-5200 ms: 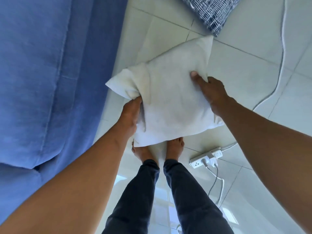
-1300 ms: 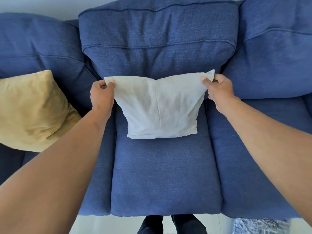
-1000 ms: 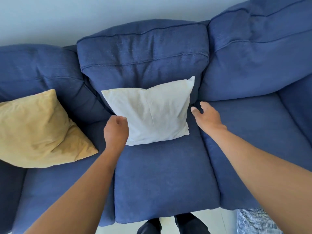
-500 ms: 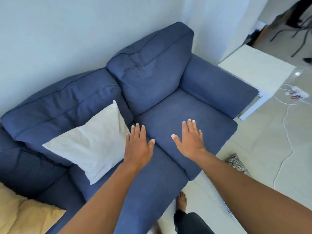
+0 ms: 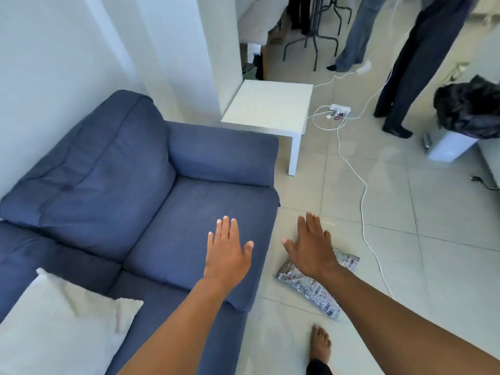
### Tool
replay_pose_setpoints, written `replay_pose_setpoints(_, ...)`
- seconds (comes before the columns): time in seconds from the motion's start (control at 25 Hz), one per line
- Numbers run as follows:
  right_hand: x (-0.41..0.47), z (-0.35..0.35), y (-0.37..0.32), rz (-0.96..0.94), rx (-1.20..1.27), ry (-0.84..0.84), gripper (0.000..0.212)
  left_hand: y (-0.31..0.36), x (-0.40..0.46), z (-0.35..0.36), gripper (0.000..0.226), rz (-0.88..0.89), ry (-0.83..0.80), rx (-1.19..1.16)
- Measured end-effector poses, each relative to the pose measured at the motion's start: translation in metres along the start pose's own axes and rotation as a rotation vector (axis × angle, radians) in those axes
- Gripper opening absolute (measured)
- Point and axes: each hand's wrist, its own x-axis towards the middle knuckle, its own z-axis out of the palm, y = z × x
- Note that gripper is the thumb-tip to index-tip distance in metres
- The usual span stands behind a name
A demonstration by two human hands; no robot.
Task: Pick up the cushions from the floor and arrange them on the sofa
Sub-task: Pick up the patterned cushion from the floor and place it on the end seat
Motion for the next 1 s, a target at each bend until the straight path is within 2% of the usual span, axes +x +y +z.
replay_pose_setpoints(0.2, 0.034, -0.019, 0.126, 0.127, 0.051, -0.043, 0.080, 0.099, 0.065, 0.062, 0.076, 0.031, -0.170, 0.024)
replay_pose_setpoints(0.36, 0.052, -0.018, 0.182, 0.207, 0.067, -0.075, 0.080, 0.130, 0.092, 0.095, 0.077, -0.011, -0.252, 0.024)
replay_pose_setpoints(0.72, 0.099, 0.026, 0.243, 0.452, 0.167, -0.132, 0.079, 0.142, 0.179, 0.169, 0.075, 0.000, -0.468, 0.090)
replay_pose_setpoints(0.84, 0.124, 0.065, 0.273, 0.540, 0.252, -0.221, 0.080, 0.146, 0.208, 0.211, 0.073, -0.042, -0.531, 0.072)
replay_pose_setpoints(1.0, 0.163, 0.141, 0.320, 0.632, 0.373, -0.259, 0.082, 0.141, 0.240, 0.283, 0.066, -0.100, -0.584, 0.026)
